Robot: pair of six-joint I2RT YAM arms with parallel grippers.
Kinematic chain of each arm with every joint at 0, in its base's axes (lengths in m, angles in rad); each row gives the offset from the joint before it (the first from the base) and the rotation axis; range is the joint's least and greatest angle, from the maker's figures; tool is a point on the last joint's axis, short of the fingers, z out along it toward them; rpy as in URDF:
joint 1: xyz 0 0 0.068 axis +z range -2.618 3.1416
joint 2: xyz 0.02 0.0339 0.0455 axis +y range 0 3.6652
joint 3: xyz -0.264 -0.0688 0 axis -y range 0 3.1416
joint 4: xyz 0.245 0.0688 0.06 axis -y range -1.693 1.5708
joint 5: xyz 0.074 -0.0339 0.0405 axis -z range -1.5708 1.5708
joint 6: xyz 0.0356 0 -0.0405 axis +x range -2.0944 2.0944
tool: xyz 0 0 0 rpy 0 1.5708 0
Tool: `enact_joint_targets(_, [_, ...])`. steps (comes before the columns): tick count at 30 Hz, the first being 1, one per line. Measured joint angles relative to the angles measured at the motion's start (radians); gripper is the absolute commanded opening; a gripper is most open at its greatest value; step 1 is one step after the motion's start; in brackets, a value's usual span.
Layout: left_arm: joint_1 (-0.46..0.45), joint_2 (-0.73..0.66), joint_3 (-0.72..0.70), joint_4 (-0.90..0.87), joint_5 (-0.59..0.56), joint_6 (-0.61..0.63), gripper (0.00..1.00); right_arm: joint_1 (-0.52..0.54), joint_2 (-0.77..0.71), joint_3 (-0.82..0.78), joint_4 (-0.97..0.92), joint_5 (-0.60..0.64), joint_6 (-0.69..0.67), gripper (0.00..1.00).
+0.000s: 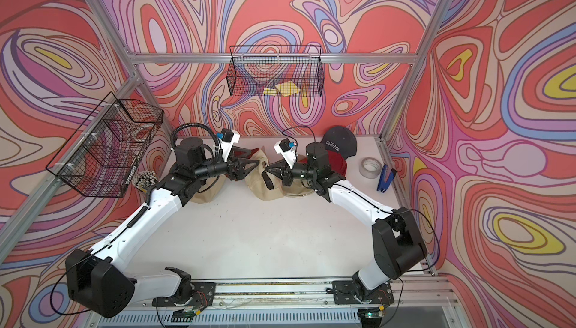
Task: Open the adjustable buckle of the baseball cap
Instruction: Pick up the baseball cap from the center of the board.
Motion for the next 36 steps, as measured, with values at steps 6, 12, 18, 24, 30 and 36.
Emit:
enact_joint_targets(6, [0.0,0.012,-0.002,0.0,0.041,0.101,0.65,-0.006,-0.001,-0.001,0.012,-0.046,0.023,0.0])
enact_joint_targets(12, [0.0,0.023,-0.002,-0.01,0.095,0.163,0.65,-0.032,-0.008,-0.027,0.059,-0.092,0.065,0.0])
enact_joint_targets(18, [0.0,0.056,-0.002,-0.038,0.165,0.208,0.61,-0.047,-0.011,-0.037,0.112,-0.128,0.109,0.0])
enact_joint_targets(24, [0.0,0.069,-0.005,-0.027,0.141,0.213,0.66,-0.047,-0.011,-0.038,0.14,-0.167,0.132,0.0])
enact_joint_targets(30, [0.0,0.069,-0.047,0.037,0.097,0.208,0.64,-0.047,-0.011,-0.038,0.142,-0.207,0.15,0.0])
enact_joint_targets(36, [0.0,0.07,-0.058,0.062,0.106,0.205,0.54,-0.047,-0.005,-0.038,0.149,-0.231,0.161,0.0])
